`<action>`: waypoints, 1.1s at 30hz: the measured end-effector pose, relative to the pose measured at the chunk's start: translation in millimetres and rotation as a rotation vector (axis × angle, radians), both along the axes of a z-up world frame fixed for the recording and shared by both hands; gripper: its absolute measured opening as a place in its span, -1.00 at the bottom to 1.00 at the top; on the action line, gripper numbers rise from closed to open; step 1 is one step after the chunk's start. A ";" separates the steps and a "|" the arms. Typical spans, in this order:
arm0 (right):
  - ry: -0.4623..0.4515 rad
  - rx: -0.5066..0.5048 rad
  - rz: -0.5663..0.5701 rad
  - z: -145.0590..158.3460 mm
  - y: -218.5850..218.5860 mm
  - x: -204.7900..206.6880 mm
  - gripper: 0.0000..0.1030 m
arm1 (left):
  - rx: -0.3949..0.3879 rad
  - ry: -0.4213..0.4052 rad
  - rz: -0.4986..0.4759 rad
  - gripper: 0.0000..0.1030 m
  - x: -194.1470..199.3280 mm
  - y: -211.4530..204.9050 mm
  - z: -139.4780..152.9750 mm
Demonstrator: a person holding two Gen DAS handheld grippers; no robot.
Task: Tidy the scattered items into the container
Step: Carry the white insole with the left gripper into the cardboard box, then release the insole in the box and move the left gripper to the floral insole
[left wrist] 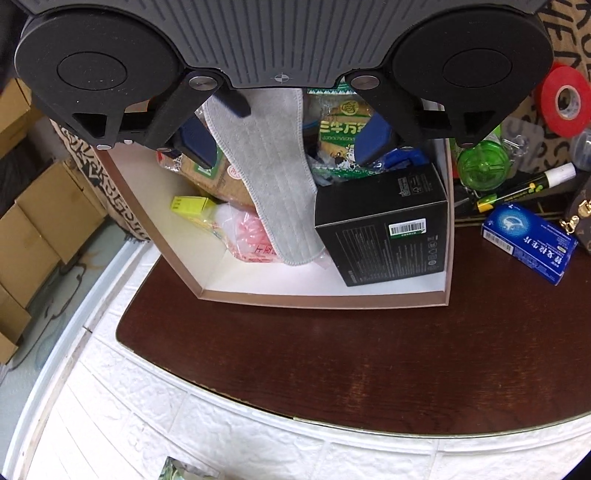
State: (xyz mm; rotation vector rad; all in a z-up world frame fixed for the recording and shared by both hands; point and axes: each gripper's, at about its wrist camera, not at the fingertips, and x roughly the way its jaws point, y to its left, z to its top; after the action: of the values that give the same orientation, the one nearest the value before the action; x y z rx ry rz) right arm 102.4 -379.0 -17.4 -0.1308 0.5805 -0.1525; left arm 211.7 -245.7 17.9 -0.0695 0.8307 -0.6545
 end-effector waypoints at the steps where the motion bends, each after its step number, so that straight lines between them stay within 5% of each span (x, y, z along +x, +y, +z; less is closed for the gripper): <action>1: 0.007 0.011 -0.006 -1.8 0.3 -2.8 0.39 | 0.004 -0.001 -0.003 0.76 -0.8 -0.1 -0.4; 11: -0.087 0.013 0.011 14.3 14.8 -18.9 0.97 | 0.035 0.001 -0.016 0.85 -21.4 7.6 3.6; 23: -0.241 0.077 0.037 35.5 44.9 -99.1 0.99 | -0.019 -0.061 0.007 0.94 -101.2 56.7 23.4; 33: -0.175 0.166 -0.057 -5.9 80.3 -173.8 0.99 | 0.005 -0.103 -0.061 0.97 -179.1 93.4 -7.9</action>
State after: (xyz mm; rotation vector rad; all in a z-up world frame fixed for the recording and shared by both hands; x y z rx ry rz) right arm -71.4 -298.7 -23.3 0.0602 0.4208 -0.1684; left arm 32.7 -152.3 10.0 -0.0060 0.7371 -0.7076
